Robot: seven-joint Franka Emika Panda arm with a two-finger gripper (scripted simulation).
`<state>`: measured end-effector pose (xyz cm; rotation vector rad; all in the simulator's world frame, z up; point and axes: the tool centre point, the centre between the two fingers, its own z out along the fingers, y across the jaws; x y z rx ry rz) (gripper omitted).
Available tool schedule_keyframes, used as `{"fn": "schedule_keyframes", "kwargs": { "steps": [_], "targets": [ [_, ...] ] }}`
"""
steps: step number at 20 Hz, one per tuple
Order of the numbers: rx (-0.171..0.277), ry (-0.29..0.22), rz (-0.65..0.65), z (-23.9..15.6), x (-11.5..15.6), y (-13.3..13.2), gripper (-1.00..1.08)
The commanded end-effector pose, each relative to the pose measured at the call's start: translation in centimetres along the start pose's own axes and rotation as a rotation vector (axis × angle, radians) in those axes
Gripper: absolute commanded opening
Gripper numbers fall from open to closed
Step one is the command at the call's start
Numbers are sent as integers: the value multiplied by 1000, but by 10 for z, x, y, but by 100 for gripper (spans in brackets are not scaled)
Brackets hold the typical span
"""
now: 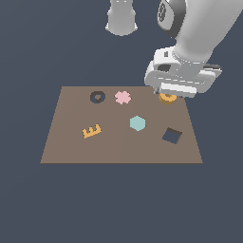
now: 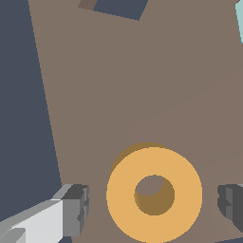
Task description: Insert a designated object into the corresponding slot on a board.
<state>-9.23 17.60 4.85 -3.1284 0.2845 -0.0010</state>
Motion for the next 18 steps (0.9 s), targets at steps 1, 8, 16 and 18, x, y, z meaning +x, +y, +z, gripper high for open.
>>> {"fn": "schedule_keyframes", "kwargs": {
  "steps": [1, 8, 16, 18],
  "targets": [
    [0, -1, 0, 4, 0, 0, 100],
    [0, -1, 0, 19, 0, 1, 100],
    [0, -1, 0, 19, 0, 1, -100],
    [0, -1, 0, 19, 0, 1, -100]
  ]
}}
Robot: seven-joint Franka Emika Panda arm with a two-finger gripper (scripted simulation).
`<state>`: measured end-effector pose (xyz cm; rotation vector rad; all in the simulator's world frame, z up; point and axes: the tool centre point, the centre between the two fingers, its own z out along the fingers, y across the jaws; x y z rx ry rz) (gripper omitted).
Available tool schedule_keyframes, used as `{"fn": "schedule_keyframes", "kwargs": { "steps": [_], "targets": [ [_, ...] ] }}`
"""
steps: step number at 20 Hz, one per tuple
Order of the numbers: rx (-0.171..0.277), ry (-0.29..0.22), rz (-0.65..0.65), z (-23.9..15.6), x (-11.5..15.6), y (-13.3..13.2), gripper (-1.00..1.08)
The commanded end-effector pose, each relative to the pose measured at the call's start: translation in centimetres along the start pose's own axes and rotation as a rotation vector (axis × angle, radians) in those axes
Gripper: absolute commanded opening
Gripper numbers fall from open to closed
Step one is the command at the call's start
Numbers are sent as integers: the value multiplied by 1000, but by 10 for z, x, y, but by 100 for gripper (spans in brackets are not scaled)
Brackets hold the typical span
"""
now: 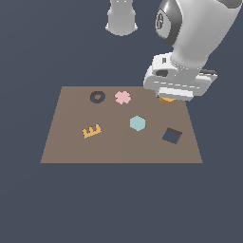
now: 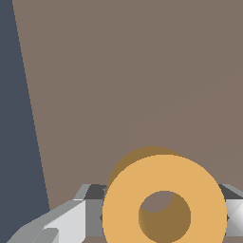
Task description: Insert a designated object into the corresponding slot on a board.
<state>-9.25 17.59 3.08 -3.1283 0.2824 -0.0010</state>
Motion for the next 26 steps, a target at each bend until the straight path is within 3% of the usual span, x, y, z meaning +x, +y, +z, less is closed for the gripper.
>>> {"fn": "schedule_keyframes", "kwargs": {
  "steps": [1, 7, 13, 19, 26],
  "targets": [
    [0, 0, 0, 0, 0, 0, -100],
    [0, 0, 31, 0, 5, 3, -100],
    [0, 0, 150, -1, 22, 15, -100],
    [0, 0, 359, -2, 49, 42, -100],
    [1, 1, 703, -5, 78, 97, -100]
  ]
}}
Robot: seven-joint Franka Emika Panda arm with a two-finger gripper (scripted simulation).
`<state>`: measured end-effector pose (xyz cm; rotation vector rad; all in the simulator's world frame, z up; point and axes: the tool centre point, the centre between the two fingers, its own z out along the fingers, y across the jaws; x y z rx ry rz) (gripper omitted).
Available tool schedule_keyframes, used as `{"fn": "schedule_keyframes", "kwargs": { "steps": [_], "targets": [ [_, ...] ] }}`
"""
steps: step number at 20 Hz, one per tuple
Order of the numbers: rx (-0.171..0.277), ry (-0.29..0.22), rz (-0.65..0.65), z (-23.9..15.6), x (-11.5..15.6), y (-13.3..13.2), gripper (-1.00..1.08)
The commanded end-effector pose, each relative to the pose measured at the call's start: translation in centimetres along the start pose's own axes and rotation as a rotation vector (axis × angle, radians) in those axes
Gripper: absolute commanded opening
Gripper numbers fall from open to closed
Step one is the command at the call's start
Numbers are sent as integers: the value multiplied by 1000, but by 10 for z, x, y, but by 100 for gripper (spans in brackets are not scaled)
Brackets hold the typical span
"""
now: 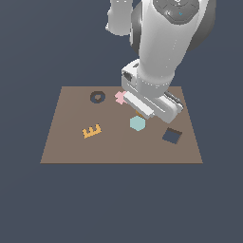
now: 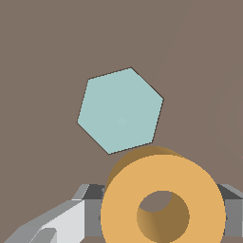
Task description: Insert a designated object into the corresponding slot on a board.
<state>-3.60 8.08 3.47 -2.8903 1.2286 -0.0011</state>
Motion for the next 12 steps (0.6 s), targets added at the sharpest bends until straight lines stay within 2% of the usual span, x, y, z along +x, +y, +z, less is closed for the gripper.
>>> {"fn": "schedule_keyframes", "kwargs": {
  "steps": [1, 7, 12],
  "targets": [
    [0, 0, 130, -1, 20, 13, -100],
    [0, 1, 437, -3, 57, 54, -100],
    [0, 1, 682, -4, 76, 95, -100]
  ]
}}
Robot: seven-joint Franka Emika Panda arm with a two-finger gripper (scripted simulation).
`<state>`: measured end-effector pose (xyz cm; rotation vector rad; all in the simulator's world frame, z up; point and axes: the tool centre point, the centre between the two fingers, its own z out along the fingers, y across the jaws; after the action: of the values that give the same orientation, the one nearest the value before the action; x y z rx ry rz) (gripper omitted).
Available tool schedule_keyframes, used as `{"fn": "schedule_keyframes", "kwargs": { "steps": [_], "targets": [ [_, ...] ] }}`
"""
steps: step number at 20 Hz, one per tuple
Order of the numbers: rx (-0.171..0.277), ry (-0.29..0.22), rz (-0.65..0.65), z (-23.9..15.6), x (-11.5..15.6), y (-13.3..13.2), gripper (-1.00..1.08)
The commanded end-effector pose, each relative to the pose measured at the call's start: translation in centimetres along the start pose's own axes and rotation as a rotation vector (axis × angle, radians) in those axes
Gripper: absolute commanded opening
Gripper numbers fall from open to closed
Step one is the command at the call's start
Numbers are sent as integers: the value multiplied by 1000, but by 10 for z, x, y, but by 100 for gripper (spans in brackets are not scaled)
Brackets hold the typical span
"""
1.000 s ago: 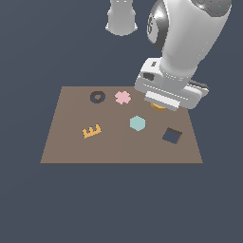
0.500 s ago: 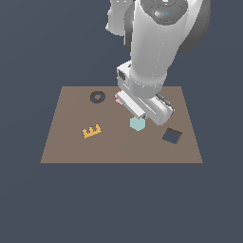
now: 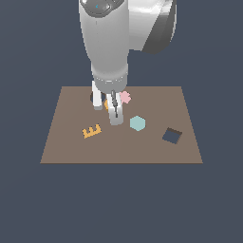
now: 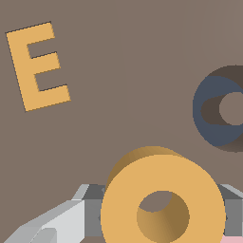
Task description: Insert a designated object into the corresponding slot on a board.
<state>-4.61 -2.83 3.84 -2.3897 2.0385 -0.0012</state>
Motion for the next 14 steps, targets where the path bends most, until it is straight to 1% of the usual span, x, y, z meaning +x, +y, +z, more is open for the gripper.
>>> {"fn": "schedule_keyframes", "kwargs": {
  "steps": [1, 7, 11, 14],
  "targets": [
    [0, 0, 116, -1, 17, 12, -100],
    [0, 0, 318, -2, 43, 39, -100],
    [-1, 0, 403, -2, 51, 52, -100],
    [-1, 0, 442, -2, 55, 58, -100]
  ]
}}
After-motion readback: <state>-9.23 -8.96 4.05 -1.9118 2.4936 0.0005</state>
